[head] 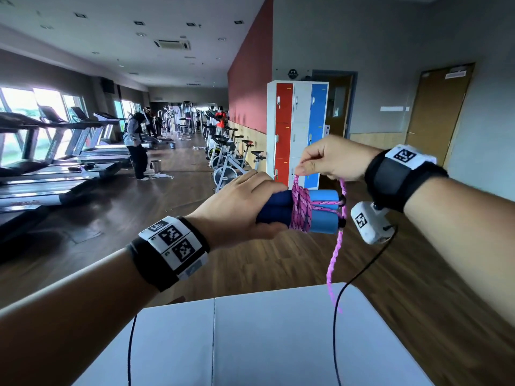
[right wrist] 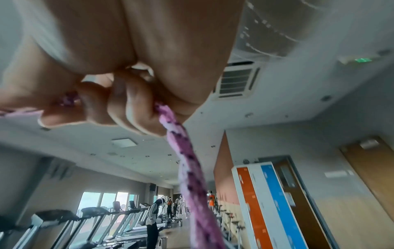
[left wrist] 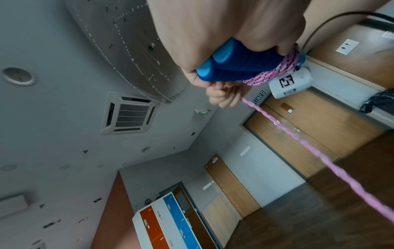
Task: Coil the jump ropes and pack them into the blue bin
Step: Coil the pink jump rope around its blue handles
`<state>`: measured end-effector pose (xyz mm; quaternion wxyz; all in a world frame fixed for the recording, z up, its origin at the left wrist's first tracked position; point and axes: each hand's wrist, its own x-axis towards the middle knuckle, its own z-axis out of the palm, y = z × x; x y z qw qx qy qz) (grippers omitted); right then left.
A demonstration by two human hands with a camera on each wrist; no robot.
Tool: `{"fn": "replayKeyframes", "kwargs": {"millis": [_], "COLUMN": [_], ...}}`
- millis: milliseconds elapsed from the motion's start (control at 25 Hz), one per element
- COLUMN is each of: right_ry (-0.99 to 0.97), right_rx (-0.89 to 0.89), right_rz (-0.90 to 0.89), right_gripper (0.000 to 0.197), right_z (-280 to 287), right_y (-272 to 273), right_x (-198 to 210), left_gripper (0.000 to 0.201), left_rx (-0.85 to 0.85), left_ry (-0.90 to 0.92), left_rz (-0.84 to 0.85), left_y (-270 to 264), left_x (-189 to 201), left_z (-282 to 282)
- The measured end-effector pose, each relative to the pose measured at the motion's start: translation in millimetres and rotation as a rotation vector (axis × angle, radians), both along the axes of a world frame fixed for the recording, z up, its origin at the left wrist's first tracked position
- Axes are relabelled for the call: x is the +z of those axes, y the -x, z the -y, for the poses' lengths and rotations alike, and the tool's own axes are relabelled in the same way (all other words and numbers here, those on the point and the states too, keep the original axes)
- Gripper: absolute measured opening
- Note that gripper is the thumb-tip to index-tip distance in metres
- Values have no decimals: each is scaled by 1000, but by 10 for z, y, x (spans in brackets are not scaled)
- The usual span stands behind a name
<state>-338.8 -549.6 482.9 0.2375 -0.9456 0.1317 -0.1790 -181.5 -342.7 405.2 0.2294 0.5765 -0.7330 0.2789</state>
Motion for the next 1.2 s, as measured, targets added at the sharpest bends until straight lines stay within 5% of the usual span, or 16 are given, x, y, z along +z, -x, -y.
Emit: {"fn": "replayKeyframes", "kwargs": {"millis": [120, 200, 280, 440, 800, 1200], "right_ry": [-474, -750, -806, -597, 253, 350], "right_rx": [-78, -47, 69, -3, -89, -61], "right_rz": [177, 201, 235, 437, 215, 2], "right_gripper": [16, 22, 35, 40, 26, 32], "right_z": [155, -169, -604, -938, -889, -999], "right_y": [-91, -150, -170, -83, 64, 235], "right_x": [-624, -1025, -1272, -1364, -1289, -776], "left_gripper": [67, 71, 76, 85, 73, 61], "left_rx": [-2, 30, 85, 169, 277, 275], "left_ry": [53, 55, 10, -86, -189, -257], "left_rz": [-31, -85, -97, -82, -129, -116], "left_y": [-14, -39, -109, -270, -195, -136], "left_x": [114, 157, 143, 49, 36, 62], "left_z": [-5, 19, 45, 77, 190, 186]}}
